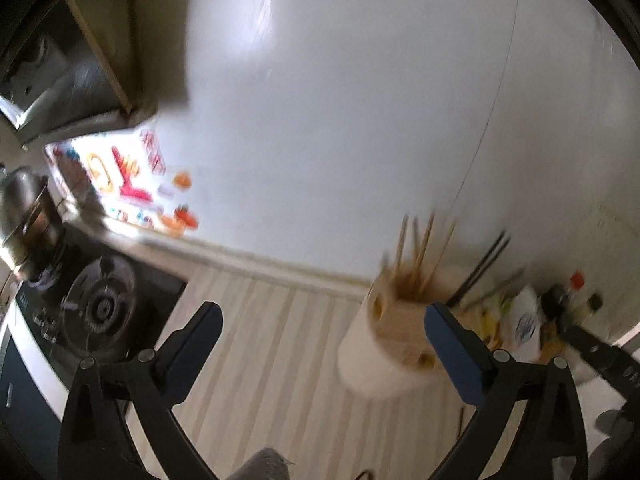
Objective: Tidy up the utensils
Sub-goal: 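Grasp a dark chopstick with the left tool while the right tool grasps a wooden one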
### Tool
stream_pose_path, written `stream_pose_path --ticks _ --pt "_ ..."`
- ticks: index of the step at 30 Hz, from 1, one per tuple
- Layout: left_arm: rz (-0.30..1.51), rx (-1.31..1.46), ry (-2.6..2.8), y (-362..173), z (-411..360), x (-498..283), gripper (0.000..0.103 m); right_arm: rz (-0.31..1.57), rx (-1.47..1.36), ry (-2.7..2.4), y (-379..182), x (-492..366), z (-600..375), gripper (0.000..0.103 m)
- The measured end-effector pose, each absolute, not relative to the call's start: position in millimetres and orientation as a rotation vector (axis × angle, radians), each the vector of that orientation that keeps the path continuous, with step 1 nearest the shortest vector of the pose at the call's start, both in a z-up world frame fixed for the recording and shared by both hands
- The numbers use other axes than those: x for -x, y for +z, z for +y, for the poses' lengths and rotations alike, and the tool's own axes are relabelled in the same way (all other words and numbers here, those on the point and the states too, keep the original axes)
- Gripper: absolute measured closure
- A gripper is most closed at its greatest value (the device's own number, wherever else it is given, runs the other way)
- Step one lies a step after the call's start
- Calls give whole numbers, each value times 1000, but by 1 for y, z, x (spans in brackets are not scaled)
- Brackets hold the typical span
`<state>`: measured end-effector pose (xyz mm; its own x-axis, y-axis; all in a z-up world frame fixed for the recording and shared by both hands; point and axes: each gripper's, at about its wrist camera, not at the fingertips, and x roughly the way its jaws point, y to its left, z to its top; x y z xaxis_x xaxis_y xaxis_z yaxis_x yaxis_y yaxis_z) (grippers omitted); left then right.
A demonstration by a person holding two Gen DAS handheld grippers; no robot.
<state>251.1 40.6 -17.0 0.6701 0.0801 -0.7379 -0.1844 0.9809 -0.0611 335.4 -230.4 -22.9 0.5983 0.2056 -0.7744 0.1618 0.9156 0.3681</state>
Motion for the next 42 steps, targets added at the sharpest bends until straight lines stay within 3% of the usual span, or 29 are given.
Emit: stream_pose_path --ticks 7,16,27,30,31,32,39,42 --pt "980 41 178 -89 22 -223 0 1031 -449 -57 -73 -284 -262 36" --pt "1208 -79 114 -192 -43 -206 0 1292 -384 -171 -186 -240 -299 37" --pt "1334 -254 77 -265 -114 -199 0 1516 -228 -205 -296 -230 -299 63" --pt "1351 -274 54 -270 -131 -199 0 1530 -173 -203 -306 -227 -297 75" --pt "1353 -278 42 -270 -137 -200 0 1527 -165 -193 -306 -226 -298 89" --pt "1354 -284 21 -270 -147 -200 0 1531 -157 -196 -306 -225 -299 96" --pt "1399 -206 -110 -267 -205 -211 1 1536 -221 -256 -303 -208 -353 96" --pt "1431 -181 -153 -274 -228 -216 9 1532 -245 -281 -300 -201 -376 96"
